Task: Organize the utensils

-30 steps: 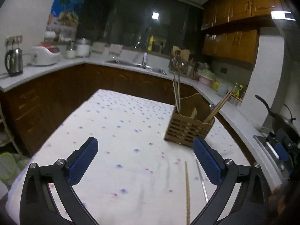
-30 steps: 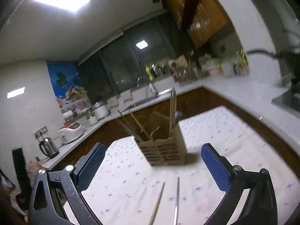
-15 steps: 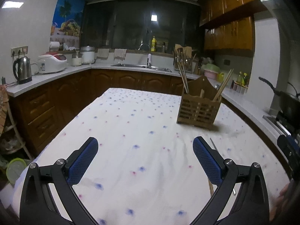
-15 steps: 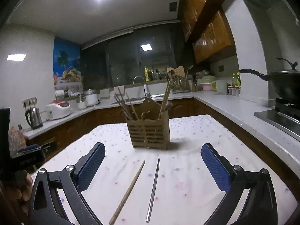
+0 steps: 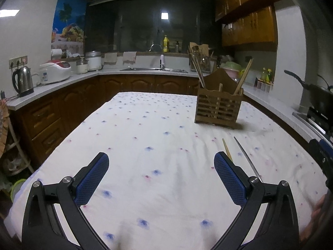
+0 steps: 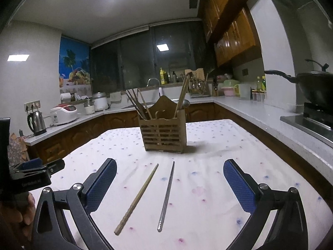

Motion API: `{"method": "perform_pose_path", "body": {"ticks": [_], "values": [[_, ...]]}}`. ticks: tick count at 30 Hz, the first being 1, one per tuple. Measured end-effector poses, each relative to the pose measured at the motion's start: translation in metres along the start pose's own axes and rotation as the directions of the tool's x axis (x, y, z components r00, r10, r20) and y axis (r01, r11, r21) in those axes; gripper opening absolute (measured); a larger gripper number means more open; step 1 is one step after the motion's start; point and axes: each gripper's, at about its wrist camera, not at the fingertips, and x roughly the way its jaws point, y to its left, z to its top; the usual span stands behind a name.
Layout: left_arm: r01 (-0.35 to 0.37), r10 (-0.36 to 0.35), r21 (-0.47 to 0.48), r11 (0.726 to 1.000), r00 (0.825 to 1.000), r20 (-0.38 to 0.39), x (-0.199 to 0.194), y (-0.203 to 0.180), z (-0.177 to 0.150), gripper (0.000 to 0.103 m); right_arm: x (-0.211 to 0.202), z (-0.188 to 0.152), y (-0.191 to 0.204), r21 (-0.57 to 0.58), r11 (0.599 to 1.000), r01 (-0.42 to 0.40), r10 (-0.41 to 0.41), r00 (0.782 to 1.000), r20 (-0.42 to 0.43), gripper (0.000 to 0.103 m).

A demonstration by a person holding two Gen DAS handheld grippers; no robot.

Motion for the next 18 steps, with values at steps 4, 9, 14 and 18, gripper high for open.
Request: {"method": "perform_pose_path", "body": {"ticks": [4, 9, 14, 18], "values": [[0.005, -0.005, 0.019, 1.0, 1.0, 0.006, -0.002, -0.005, -0.004, 0.103, -0.001, -0.003, -0.004, 0.013, 1.0, 0.007, -0.007, 1.0, -0.006, 0.103], [0.009, -0.009, 0.033, 0.999, 1.0, 0.007, -0.004, -0.01, -0.007, 0.103, -0.005, -0.007, -0.006, 0.02, 1.0, 0.016, -0.016, 1.0, -0.004, 0.103], [0.009, -0.01, 0.042, 0.999, 1.0, 0.02, -0.008, -0.014, -0.009, 0.103, -0.009, -0.008, -0.006, 0.016, 1.0, 0.018, -0.018, 1.0, 0.007, 0.103], [0.008, -0.009, 0.043, 0.999, 1.0, 0.02, -0.008, -0.015, -0.01, 0.103, -0.01, -0.009, -0.006, 0.015, 1.0, 0.016, -0.016, 1.0, 0.008, 0.103]]}}
